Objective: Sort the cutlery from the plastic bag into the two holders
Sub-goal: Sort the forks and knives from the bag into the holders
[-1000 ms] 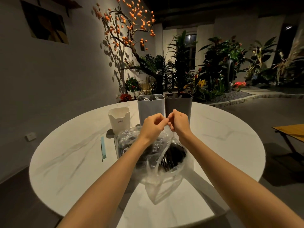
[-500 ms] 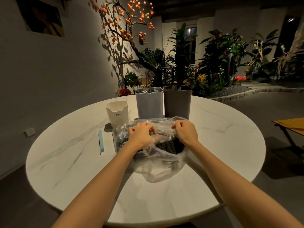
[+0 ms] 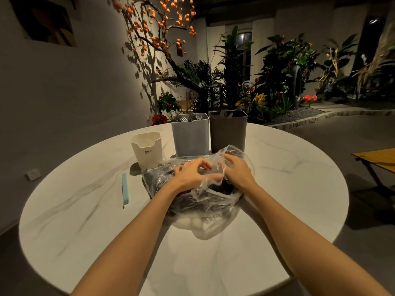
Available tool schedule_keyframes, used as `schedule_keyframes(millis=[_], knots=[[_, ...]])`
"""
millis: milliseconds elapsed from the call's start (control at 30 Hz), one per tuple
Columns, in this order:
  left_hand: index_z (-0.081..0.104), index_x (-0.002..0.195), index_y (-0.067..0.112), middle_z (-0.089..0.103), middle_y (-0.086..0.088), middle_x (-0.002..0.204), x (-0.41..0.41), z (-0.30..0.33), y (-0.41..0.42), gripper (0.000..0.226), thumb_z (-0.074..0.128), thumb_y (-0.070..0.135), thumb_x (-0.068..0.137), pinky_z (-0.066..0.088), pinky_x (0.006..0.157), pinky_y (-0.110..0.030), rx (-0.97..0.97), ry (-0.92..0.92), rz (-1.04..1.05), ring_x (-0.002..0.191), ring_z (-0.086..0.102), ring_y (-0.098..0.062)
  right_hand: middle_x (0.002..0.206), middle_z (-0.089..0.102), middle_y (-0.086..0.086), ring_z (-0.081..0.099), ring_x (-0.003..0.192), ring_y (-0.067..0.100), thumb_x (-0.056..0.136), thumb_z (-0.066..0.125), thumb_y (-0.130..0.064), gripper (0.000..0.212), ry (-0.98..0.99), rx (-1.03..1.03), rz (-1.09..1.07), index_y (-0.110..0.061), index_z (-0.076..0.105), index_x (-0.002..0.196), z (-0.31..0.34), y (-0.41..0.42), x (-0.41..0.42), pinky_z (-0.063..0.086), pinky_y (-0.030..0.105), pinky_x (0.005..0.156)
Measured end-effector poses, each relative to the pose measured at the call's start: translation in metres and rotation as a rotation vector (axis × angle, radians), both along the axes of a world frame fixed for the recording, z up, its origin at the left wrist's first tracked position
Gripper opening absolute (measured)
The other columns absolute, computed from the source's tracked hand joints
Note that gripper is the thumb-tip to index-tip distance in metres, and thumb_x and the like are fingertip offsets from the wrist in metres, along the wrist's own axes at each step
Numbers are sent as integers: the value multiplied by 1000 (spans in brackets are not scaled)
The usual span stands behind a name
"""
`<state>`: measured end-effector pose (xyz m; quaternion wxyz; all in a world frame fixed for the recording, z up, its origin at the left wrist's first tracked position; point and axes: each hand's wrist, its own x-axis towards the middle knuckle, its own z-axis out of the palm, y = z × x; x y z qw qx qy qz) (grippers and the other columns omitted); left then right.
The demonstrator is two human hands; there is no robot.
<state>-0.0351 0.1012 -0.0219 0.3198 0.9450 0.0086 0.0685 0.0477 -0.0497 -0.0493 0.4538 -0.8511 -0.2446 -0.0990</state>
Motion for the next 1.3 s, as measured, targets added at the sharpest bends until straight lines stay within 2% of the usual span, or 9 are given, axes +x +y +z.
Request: schedule_keyframes(millis=[133, 233, 433, 600, 700, 833, 1000, 1167, 1300], knots=[[55, 96, 36, 60, 14, 104, -6, -2, 14, 29, 71, 36, 72, 42, 101, -45, -64, -78, -50, 106, 57, -12, 125, 64, 5, 56, 118, 21, 90, 64, -28, 34, -142, 110, 47, -16, 65, 122, 5, -4, -6, 43, 43, 101], [54, 97, 22, 57, 5, 101, -13, 2, 14, 33, 58, -6, 79, 44, 88, -32, -193, -280, -9, 100, 55, -14, 123, 64, 7, 57, 116, 21, 85, 70, -32, 41, -146, 131, 111, -12, 66, 120, 7, -5, -11, 44, 41, 101], [59, 81, 18, 65, 5, 103, -23, 16, -4, 43, 38, -10, 55, 36, 100, -23, -101, -681, -174, 110, 53, -7, 125, 64, 6, 57, 117, 22, 93, 61, -23, 34, -144, -15, 197, -12, 62, 125, 3, -5, -20, 44, 38, 101], [59, 60, 30, 59, 9, 58, -31, 15, -14, 24, 44, 21, 77, 30, 86, -27, 147, -452, -189, 61, 49, -8, 123, 65, 5, 56, 115, 16, 92, 60, -12, 26, -224, -45, 190, -9, 70, 115, 4, -9, -19, 39, 23, 101], [63, 76, 32, 56, 16, 66, -32, 16, -5, 29, 50, 57, 86, 23, 85, -30, 344, -378, -123, 70, 48, 1, 114, 69, 7, 56, 105, 12, 89, 63, -6, 21, -303, 52, 153, -6, 73, 107, 10, -11, -22, 33, 2, 89], [55, 117, 45, 61, 12, 103, -40, 22, 5, 65, 51, 83, 65, 24, 98, -36, 470, -199, -112, 101, 50, -4, 100, 73, 7, 65, 84, 9, 89, 64, -8, 18, -258, 104, 250, -10, 73, 105, 12, -16, -23, 49, 9, 75], [16, 150, 41, 16, 10, 157, -48, 22, 9, 100, 56, 81, 68, 2, 116, -56, 605, 147, -117, 143, 11, -20, 111, 70, 3, 64, 97, 17, 95, 58, -28, 29, -231, -205, 167, -14, 68, 118, 9, -19, -26, 53, 31, 87], [-16, 151, 28, -24, 2, 159, -49, 17, 13, 117, 64, 67, 75, -6, 110, -69, 732, 410, -59, 146, -21, -22, 114, 68, 5, 61, 100, 23, 96, 52, -34, 32, -263, -353, 15, -15, 64, 119, 4, -13, -28, 50, 38, 89], [-25, 148, 28, -32, -2, 155, -49, 13, 18, 117, 72, 42, 82, 3, 119, -54, 608, 453, -49, 145, -24, -24, 106, 70, 5, 60, 96, 21, 95, 54, -29, 28, -391, -353, 12, -13, 72, 110, 8, -9, -33, 48, 33, 87]])
